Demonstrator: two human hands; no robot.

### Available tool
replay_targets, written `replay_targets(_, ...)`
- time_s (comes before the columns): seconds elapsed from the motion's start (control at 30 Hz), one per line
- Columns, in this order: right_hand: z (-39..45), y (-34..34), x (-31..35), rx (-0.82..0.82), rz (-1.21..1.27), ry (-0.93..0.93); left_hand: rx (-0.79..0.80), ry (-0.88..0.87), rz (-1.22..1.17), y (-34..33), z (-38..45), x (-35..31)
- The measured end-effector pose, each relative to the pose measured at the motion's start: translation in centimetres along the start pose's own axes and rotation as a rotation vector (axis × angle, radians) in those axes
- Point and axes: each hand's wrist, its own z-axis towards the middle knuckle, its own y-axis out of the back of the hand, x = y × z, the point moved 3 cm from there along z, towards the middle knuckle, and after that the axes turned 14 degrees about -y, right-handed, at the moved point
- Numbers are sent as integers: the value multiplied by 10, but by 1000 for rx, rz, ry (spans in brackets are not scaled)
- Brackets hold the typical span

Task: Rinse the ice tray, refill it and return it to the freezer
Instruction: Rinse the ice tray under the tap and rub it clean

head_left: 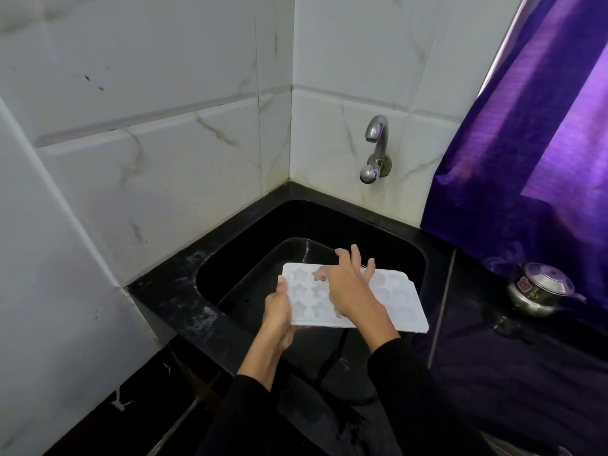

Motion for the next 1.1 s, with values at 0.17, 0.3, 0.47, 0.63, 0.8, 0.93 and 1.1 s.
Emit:
replay_targets(0.17,0,0,3,1,-35,-1,-8,-11,5,0,-1,0)
replay_targets(0.3,0,0,3,0,-36,-2,-12,-19,13,0,-2,-1)
replay_targets(0.47,-1,1,5,8,-29,10,-16,-19,5,0,-2,-2)
replay_targets(0.63,-3,1,5,37,-9,13,-20,-13,-12,1,-3,-4)
replay_targets(0.8,0,7,10,-1,91,40,-17,-5,15,2,1,-4)
replay_targets(0.93,2,7,24,13,95,99,-9,-14,19,4,1,-4)
replay_targets(1.1,2,0,33,69,-52,107,-9,-24,22,3,1,-4)
